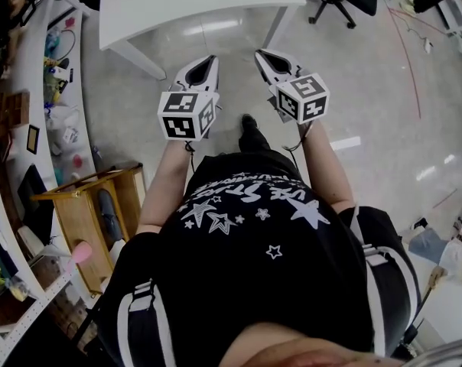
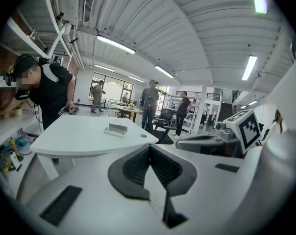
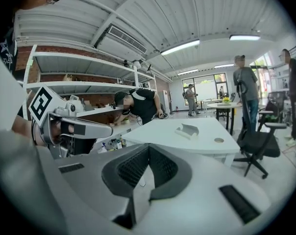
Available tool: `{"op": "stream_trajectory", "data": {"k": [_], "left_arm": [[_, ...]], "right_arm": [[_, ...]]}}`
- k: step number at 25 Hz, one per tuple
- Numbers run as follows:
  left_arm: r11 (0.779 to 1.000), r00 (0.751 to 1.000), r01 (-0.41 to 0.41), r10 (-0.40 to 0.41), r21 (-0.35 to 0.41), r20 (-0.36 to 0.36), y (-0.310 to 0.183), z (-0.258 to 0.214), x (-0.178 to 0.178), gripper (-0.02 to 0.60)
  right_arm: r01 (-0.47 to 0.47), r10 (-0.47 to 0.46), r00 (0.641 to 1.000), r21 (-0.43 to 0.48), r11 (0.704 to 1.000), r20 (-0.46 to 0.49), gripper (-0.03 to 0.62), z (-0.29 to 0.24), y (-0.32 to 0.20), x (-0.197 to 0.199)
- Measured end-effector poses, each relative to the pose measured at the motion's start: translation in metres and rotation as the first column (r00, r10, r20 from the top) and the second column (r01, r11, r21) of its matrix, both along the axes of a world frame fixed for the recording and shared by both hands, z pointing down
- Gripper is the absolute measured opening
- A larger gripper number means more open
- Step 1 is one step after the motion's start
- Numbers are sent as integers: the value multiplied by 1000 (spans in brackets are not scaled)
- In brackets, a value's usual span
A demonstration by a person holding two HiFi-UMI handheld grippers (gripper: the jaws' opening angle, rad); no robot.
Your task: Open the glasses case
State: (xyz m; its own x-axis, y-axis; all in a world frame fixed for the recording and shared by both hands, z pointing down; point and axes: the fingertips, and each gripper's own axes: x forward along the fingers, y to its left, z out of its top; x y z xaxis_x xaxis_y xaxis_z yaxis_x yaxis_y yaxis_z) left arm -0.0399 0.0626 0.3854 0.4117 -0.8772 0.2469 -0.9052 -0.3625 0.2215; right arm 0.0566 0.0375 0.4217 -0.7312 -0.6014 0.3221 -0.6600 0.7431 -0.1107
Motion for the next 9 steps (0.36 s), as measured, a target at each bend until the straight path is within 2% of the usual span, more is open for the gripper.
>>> {"op": "stream_trajectory", "data": {"k": [9], "left_arm": [[999,1000,-11,11,33,-8,8,-2,5,12]], "right_arm": [[-9,9,1000,23,1000,-6,9,2,15,7]]}}
